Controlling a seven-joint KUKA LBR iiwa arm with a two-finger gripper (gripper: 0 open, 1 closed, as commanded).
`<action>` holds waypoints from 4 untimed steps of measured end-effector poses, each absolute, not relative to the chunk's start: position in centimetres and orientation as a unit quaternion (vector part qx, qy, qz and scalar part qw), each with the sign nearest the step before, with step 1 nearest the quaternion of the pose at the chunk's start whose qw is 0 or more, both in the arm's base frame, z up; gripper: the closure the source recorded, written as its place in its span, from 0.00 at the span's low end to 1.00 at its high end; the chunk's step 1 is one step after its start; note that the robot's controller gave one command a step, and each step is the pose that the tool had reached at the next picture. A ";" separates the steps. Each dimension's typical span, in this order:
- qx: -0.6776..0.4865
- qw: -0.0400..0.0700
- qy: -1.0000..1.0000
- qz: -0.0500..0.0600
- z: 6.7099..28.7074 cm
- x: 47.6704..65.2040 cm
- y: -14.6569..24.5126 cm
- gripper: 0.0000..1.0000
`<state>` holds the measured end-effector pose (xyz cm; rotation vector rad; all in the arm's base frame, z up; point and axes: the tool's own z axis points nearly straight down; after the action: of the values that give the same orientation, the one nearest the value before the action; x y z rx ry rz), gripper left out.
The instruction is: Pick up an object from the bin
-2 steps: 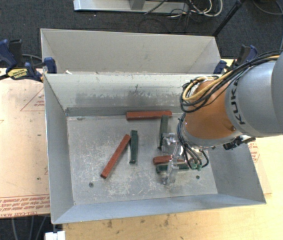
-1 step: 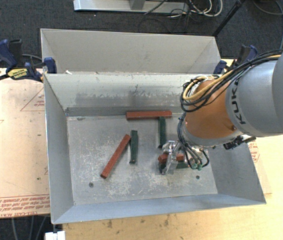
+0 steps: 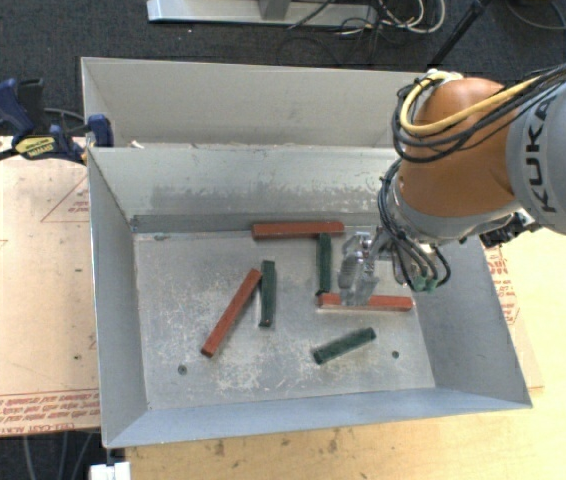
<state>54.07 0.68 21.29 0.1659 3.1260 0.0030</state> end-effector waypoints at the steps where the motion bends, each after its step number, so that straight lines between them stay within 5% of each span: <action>1: 0.053 0.001 0.999 0.000 20.8 53.9 0.6 0.00; 2: -0.041 -0.003 0.999 0.000 11.9 51.5 -2.3 0.00; 3: -0.125 0.002 0.992 0.000 7.0 50.0 -3.9 0.00; 4: -0.126 0.001 0.992 0.001 7.0 50.0 -3.8 1.00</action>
Offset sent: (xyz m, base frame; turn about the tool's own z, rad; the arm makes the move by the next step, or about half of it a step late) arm 0.0000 0.0000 0.0000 0.0000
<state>49.96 -3.85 7.02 -0.3944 3.1149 0.0016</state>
